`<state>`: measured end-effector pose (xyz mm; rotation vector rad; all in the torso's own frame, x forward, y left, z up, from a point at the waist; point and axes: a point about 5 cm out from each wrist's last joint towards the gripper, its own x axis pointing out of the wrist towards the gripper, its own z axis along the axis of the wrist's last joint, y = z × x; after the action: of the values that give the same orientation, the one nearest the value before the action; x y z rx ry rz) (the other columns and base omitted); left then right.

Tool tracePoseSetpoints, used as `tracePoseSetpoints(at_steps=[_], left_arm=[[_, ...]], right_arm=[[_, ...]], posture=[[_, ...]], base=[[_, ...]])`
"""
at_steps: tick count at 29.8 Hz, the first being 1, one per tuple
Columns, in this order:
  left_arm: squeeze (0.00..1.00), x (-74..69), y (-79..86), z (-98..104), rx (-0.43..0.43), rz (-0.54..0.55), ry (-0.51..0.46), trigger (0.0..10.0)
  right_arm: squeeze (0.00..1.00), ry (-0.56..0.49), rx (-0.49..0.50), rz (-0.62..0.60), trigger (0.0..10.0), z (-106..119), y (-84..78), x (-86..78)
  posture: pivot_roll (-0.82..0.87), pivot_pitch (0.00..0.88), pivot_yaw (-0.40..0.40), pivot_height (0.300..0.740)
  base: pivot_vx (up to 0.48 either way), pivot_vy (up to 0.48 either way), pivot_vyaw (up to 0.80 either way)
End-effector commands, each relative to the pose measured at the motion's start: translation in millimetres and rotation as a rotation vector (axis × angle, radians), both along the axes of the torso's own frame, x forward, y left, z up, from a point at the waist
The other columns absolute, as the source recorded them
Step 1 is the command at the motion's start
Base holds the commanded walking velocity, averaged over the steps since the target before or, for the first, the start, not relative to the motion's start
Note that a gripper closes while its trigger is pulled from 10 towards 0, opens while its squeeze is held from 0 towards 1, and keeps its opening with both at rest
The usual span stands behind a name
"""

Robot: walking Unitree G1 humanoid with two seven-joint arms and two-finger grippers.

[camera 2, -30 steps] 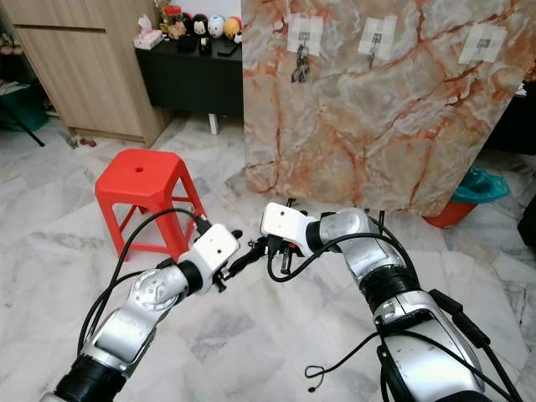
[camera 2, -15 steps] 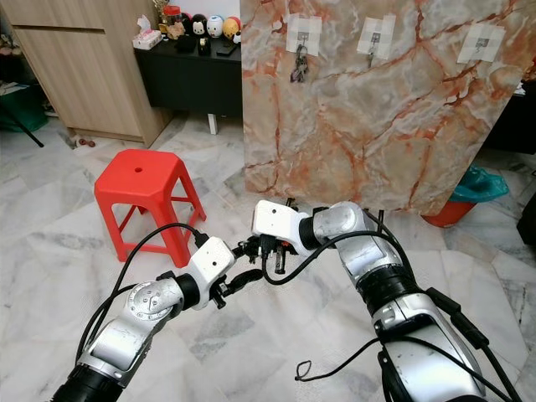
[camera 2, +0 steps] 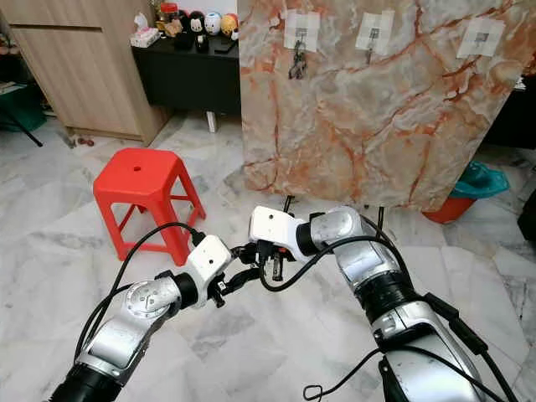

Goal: Hang keys on a hook

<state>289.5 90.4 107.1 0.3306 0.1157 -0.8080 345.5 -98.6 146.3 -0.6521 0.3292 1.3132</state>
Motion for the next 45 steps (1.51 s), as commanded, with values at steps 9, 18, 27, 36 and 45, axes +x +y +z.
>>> tracePoseSetpoints(at_steps=[9,18,27,36,45], left_arm=[[0.00,-1.4,15.9,-2.3,0.038,-0.013,0.040,10.0],[0.00,-7.9,18.4,-3.8,0.039,-0.065,0.074,10.0],[0.00,-7.0,11.9,-1.8,0.021,-0.080,0.072,10.0],[0.00,-7.1,5.0,-1.1,0.004,-0.092,0.076,10.0],[0.00,-2.9,3.7,-0.6,-0.012,-0.048,0.078,10.0]], right_arm=[[0.00,-0.031,-0.037,-0.012,0.0,3.1,-3.9,2.5],[0.00,-0.032,-0.034,0.002,0.0,4.9,0.6,2.4],[0.00,-0.025,-0.022,0.023,0.0,4.1,5.9,-0.8],[0.00,-0.026,-0.002,0.050,0.0,6.9,13.9,-3.7],[0.00,-0.031,0.021,0.074,0.0,11.7,21.7,-7.5]], posture=[[-0.05,0.068,-0.014,0.740],[-0.05,0.078,-0.007,0.740],[-0.05,0.080,-0.006,0.740],[-0.05,0.079,-0.007,0.740],[-0.05,0.081,-0.007,0.740]], base=[[0.000,0.000,0.00],[0.000,0.000,0.00],[0.000,0.000,0.00],[0.000,0.000,0.00],[0.000,0.000,0.00]])
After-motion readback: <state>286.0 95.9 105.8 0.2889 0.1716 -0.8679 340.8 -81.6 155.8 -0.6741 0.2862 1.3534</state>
